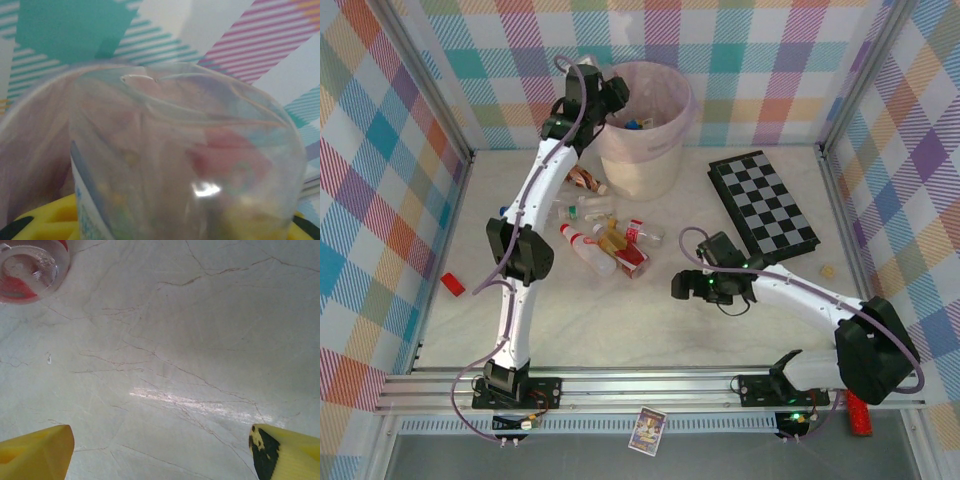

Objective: Put the plastic bottles in the bin

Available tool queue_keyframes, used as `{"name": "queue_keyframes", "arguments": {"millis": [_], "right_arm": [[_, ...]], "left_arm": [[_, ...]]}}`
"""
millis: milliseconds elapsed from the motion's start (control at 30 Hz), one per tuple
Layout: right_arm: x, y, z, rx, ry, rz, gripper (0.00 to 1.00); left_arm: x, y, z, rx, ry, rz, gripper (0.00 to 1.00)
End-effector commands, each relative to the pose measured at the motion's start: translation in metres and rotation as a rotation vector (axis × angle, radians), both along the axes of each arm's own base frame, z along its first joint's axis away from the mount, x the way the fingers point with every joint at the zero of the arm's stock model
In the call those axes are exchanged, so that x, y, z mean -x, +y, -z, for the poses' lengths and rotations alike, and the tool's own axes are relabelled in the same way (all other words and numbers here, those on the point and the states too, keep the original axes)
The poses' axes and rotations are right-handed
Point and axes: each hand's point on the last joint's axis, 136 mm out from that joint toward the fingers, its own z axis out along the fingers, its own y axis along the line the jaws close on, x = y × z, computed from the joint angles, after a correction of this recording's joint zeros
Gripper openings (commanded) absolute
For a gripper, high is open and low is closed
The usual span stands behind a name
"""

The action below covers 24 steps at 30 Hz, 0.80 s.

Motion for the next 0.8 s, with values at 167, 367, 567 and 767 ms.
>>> {"name": "queue_keyframes", "arguments": {"millis": [167,367,567,767], "right_arm": [[0.009,-0.004,0.006,0.02,0.019,-0.016,0.9],[0.009,-0.004,0.005,0.024,0.015,-0.031,0.91],[0.008,-0.001,0.0,0.01,-0.004,-0.05,0.91],[0.006,0.004,-0.011,0.0,-0.048,-0.095,0.91]], "left_arm": [[-0.003,-0.009,0.008,-0.026,-0.004,0.052,0.62],[-0.003,-0.01,0.007,-0.028,-0.005,0.058,0.83],[0.002,-0.011,-0.007,-0.017,-0.032,0.07,0.89],[0.01,-0.007,-0.03,-0.015,-0.071,0.068,0.9]]}}
